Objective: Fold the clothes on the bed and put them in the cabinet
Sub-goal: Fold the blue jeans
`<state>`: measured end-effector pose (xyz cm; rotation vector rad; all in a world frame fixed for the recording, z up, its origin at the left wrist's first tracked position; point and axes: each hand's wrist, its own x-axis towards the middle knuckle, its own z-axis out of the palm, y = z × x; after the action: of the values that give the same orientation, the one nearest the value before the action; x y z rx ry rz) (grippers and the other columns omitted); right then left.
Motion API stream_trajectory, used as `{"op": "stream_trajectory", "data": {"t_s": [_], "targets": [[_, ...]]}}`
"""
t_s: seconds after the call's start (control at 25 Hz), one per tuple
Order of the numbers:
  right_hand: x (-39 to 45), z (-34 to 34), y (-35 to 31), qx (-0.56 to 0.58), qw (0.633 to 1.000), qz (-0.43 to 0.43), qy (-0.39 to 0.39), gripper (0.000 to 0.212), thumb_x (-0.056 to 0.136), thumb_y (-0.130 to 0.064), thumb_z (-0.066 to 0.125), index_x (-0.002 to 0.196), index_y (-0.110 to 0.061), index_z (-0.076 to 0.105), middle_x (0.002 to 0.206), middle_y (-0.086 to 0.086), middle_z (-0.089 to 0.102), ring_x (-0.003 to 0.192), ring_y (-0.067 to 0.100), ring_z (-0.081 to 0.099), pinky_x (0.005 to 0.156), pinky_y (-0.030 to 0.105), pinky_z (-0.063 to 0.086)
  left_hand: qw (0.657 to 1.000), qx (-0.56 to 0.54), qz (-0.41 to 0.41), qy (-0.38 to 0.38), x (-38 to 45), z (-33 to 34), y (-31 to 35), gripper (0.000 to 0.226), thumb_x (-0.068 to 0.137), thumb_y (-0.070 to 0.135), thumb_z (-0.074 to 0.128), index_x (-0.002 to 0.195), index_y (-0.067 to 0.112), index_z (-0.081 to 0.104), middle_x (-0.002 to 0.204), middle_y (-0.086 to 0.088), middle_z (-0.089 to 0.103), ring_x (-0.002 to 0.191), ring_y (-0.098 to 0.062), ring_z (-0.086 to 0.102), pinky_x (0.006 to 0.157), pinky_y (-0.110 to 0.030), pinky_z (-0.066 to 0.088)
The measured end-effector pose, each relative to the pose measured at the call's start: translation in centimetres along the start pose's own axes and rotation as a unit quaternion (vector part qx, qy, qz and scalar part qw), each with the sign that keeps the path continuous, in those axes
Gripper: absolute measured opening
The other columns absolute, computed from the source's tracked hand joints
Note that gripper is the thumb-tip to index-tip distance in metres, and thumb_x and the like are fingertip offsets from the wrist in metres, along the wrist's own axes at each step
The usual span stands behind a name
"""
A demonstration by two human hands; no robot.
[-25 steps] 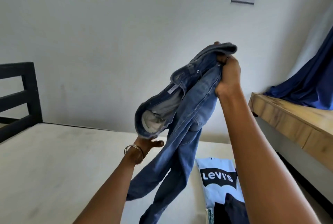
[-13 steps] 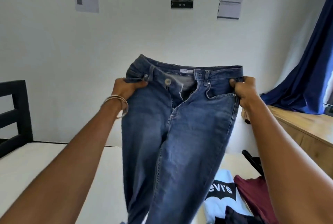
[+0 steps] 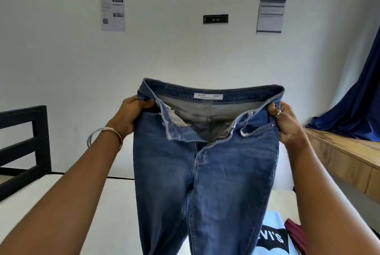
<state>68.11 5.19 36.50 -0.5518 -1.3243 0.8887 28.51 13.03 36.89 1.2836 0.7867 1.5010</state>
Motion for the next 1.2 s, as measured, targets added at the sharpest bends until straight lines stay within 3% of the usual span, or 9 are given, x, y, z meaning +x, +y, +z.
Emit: {"op": "stream_trajectory", "data": {"t_s": [0.12,0.24,0.4,0.52,0.64,0.76,0.88,1.08,1.2], "targets": [[0.0,1.0,2.4,-0.004,0.999,0.031,-0.017,0.057,0.048,-0.037,0.098,0.092,-0.009,0.076,0.097,0.014,0.074,0.085,0.025,0.073,0.072,0.038,0.061,0.996,0.053,-0.028,0.063,0.1,0.9,-1.7,0.026,0.075,0.004,0.077,0.1,0.002,0.069,0.102,-0.02,0.071,0.092,-0.033,0.069,0.086,-0.046,0.056],[-0.2,1.2,3.8,-0.016,0.999,0.028,0.042,0.057,0.052,-0.035,0.095,0.096,-0.005,0.073,0.096,0.016,0.074,0.083,0.026,0.073,0.069,0.038,0.061,0.993,0.103,-0.053,0.004,-0.3,0.3,-2.1,0.027,0.071,0.015,0.083,0.096,0.011,0.072,0.097,-0.012,0.074,0.089,-0.026,0.07,0.08,-0.036,0.056],[-1.8,-0.3,4.9,0.046,0.996,0.019,0.076,0.016,0.087,-0.015,0.062,0.091,-0.011,0.076,0.092,0.012,0.075,0.081,0.023,0.073,0.064,0.037,0.061,0.978,0.167,-0.077,-0.102,-0.9,0.0,-1.9,0.032,0.067,0.012,0.083,0.097,0.012,0.073,0.099,-0.008,0.075,0.094,-0.025,0.07,0.083,-0.038,0.055],[-3.5,0.1,4.9,0.081,0.997,0.013,0.013,0.02,0.071,-0.024,0.072,0.087,-0.015,0.08,0.091,0.008,0.076,0.082,0.021,0.074,0.068,0.037,0.061,0.982,0.109,-0.055,-0.145,-1.3,-0.2,-2.4,0.038,0.052,0.01,0.084,0.089,0.012,0.075,0.097,-0.011,0.074,0.089,-0.024,0.071,0.072,-0.032,0.059],[-4.1,-0.2,5.1,0.081,0.996,0.03,0.005,0.017,0.06,-0.022,0.07,0.072,-0.015,0.08,0.076,0.004,0.075,0.067,0.017,0.073,0.057,0.03,0.059,0.977,0.13,-0.063,-0.156,-0.9,0.0,-3.3,0.048,0.04,0.019,0.089,0.086,0.012,0.074,0.089,-0.008,0.075,0.082,-0.023,0.071,0.064,-0.029,0.058],[-3.7,-0.7,6.0,0.056,0.997,0.05,0.018,0.046,0.046,-0.035,0.096,0.082,-0.014,0.079,0.086,0.008,0.076,0.077,0.02,0.073,0.065,0.033,0.06,0.98,0.144,-0.068,-0.12,-1.1,0.8,-3.5,0.044,0.05,0.025,0.085,0.089,0.01,0.07,0.083,-0.005,0.075,0.08,-0.022,0.07,0.063,-0.028,0.058],[-3.2,-1.5,7.1,0.047,0.997,0.051,0.045,0.059,0.038,-0.044,0.099,0.084,-0.013,0.078,0.089,0.01,0.075,0.08,0.022,0.073,0.066,0.035,0.06,0.988,0.127,-0.061,-0.068,-1.3,1.6,-3.5,0.054,0.047,0.044,0.089,0.086,0.011,0.072,0.087,-0.007,0.075,0.077,-0.019,0.071,0.067,-0.028,0.057],[-2.9,-0.1,7.6,0.048,0.997,0.058,-0.008,0.056,0.046,-0.034,0.098,0.09,-0.007,0.077,0.092,0.013,0.075,0.082,0.025,0.072,0.072,0.039,0.061,0.952,0.213,0.005,0.221,-1.2,4.4,-5.1,0.037,0.06,0.048,0.087,0.072,0.019,0.066,0.076,0.003,0.065,0.068,-0.013,0.062,0.058,-0.023,0.048],[-1.6,1.9,7.7,-0.053,0.99,0.067,0.116,0.034,0.063,-0.03,0.091,0.079,-0.007,0.073,0.081,0.01,0.073,0.076,0.025,0.069,0.068,0.034,0.059,0.921,0.283,-0.018,0.268,-1.1,4.9,-5.5,0.048,0.064,0.055,0.079,0.088,0.014,0.068,0.091,-0.007,0.067,0.081,-0.028,0.065,0.067,-0.032,0.05]]}}
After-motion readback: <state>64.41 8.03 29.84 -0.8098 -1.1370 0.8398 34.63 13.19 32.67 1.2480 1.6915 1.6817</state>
